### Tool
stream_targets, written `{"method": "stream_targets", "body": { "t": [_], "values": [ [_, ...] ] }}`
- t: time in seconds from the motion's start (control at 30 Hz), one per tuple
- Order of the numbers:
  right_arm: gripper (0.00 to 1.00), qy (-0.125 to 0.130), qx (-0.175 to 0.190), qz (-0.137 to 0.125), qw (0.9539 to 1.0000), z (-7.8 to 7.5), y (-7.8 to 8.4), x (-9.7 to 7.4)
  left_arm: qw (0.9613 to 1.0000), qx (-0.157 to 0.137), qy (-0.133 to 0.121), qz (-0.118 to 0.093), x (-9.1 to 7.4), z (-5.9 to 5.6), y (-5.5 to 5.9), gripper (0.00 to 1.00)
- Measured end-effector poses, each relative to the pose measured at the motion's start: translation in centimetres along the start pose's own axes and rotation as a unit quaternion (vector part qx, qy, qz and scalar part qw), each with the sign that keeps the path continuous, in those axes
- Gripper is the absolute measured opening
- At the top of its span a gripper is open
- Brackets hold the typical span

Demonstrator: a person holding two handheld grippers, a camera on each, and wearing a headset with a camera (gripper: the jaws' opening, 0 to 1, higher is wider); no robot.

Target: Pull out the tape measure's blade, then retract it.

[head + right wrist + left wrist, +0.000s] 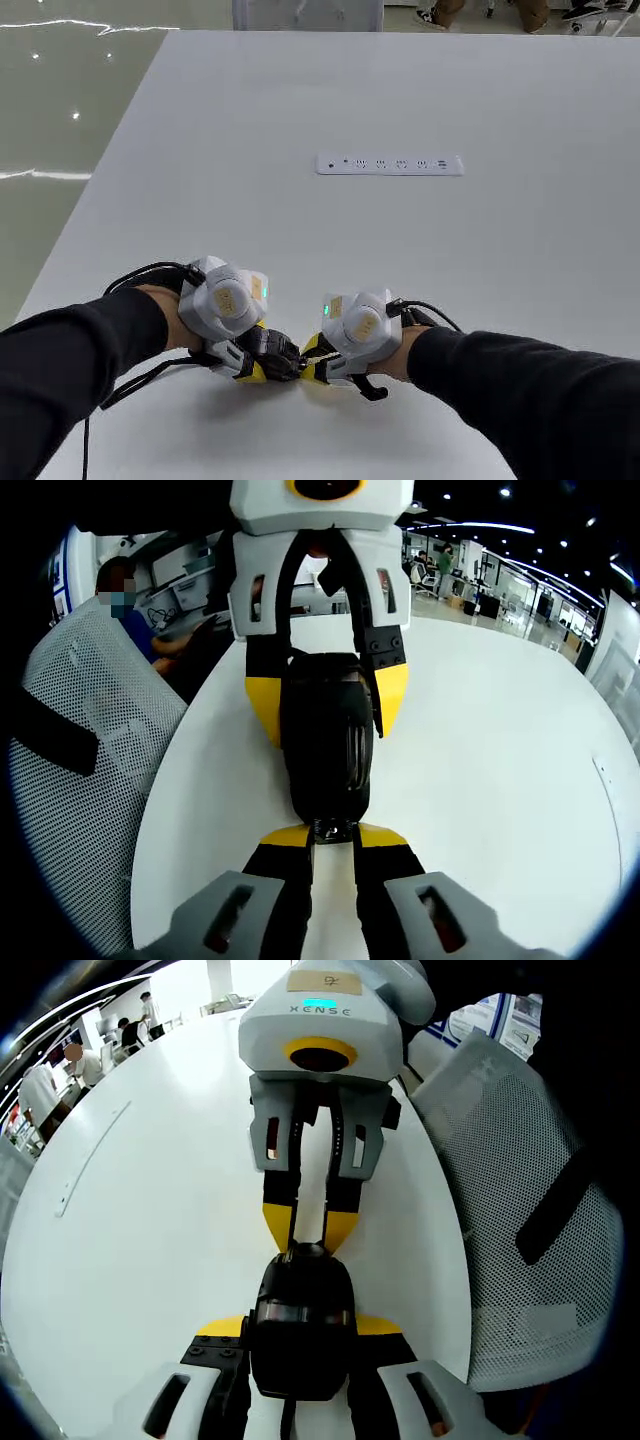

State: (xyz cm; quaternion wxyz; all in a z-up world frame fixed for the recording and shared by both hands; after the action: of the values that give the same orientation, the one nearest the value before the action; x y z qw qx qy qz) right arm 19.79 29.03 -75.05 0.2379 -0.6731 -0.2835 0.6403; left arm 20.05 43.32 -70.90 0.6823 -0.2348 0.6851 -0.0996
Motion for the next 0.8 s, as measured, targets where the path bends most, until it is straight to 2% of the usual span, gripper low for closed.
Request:
{"method": "stream_targets", "body": {
  "t": [0.17, 0.27, 0.8],
  "values": [
    [0.1, 0.001, -0.014, 0.002, 0.9999, 0.1, 0.0, -0.1, 1.0, -0.001, 0.003, 0.002, 0.0, 0.0, 0.0, 0.33],
    [0.1, -0.003, 0.008, -0.007, 0.9999, 0.0, 0.5, -0.4, 1.0, 0.002, 0.003, 0.004, 0.0, 0.0, 0.0, 0.33],
    [0.11, -0.018, 0.015, 0.004, 0.9997, -0.4, 1.5, -1.5, 1.0, -0.01, -0.001, -0.002, 0.0, 0.0, 0.0, 0.33]
  ]
}}
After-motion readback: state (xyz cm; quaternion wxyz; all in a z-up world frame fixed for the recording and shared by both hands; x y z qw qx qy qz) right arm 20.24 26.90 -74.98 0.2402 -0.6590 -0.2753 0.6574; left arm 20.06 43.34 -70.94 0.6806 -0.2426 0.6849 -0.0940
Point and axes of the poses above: the centre of the closed fingertips' face, and the gripper's own axes: x roughly forward along the fingers, z roughly to its left, y roughly out of its underside, the point moved 10 cm from there along -x, roughly backward along the fingers, and after that the axes turned 6 degrees about -x, right-handed, at the moved point
